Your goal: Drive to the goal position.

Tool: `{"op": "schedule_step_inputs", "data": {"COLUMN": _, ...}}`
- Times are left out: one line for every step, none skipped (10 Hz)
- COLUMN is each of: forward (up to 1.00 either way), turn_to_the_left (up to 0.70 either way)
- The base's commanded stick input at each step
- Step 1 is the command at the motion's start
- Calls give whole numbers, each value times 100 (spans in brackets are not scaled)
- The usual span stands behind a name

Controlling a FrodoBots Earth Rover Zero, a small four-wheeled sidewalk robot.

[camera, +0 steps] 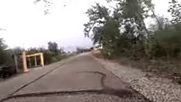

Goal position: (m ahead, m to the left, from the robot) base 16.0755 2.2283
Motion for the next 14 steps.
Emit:
{"op": "schedule_step_inputs", "data": {"forward": 100, "turn_to_the_left": 0}}
{"op": "schedule_step_inputs", "data": {"forward": 100, "turn_to_the_left": 0}}
{"op": "schedule_step_inputs", "data": {"forward": 100, "turn_to_the_left": 0}}
{"op": "schedule_step_inputs", "data": {"forward": 100, "turn_to_the_left": 0}}
{"op": "schedule_step_inputs", "data": {"forward": 100, "turn_to_the_left": 0}}
{"op": "schedule_step_inputs", "data": {"forward": 100, "turn_to_the_left": 0}}
{"op": "schedule_step_inputs", "data": {"forward": 100, "turn_to_the_left": 0}}
{"op": "schedule_step_inputs", "data": {"forward": 100, "turn_to_the_left": 0}}
{"op": "schedule_step_inputs", "data": {"forward": 100, "turn_to_the_left": 0}}
{"op": "schedule_step_inputs", "data": {"forward": 100, "turn_to_the_left": 0}}
{"op": "schedule_step_inputs", "data": {"forward": 100, "turn_to_the_left": 0}}
{"op": "schedule_step_inputs", "data": {"forward": 100, "turn_to_the_left": 0}}
{"op": "schedule_step_inputs", "data": {"forward": 100, "turn_to_the_left": 0}}
{"op": "schedule_step_inputs", "data": {"forward": 100, "turn_to_the_left": 0}}
